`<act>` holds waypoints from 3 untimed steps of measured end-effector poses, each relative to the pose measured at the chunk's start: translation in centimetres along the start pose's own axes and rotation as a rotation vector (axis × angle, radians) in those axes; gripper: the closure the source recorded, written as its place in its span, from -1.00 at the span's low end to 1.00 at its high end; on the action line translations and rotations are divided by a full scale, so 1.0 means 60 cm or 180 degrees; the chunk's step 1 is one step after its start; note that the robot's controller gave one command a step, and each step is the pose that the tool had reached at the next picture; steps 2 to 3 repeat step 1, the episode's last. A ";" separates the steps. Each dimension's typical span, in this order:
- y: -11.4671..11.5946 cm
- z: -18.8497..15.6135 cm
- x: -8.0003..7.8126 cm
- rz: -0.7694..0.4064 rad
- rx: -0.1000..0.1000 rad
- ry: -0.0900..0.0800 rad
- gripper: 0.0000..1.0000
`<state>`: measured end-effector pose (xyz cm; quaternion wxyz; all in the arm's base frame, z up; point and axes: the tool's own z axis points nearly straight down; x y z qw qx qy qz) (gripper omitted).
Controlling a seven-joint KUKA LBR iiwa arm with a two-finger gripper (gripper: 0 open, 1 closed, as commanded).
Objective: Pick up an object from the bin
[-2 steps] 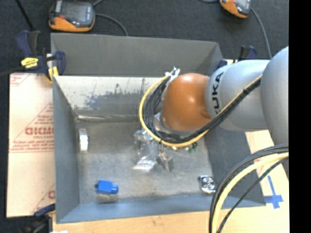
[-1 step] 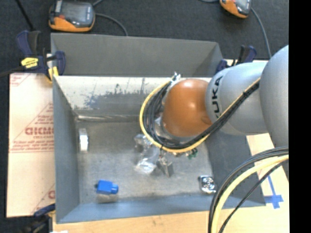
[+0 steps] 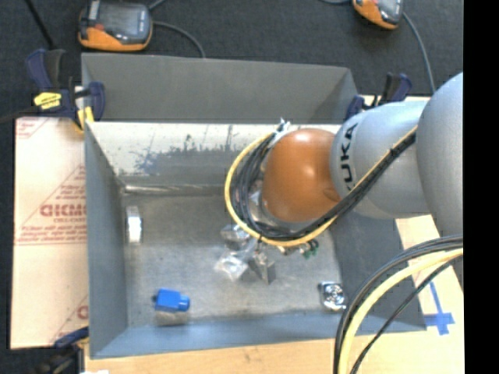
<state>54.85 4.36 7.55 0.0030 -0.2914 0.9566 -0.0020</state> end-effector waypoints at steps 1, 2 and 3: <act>0.038 -0.228 0.041 0.0025 -0.0004 -0.0004 1.00; 0.038 -0.228 0.041 0.0025 -0.0004 -0.0004 1.00; 0.038 -0.228 0.041 0.0025 -0.0004 -0.0004 1.00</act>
Offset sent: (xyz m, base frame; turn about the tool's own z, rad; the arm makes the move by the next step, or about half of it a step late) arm -0.0356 0.0066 0.1333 0.0102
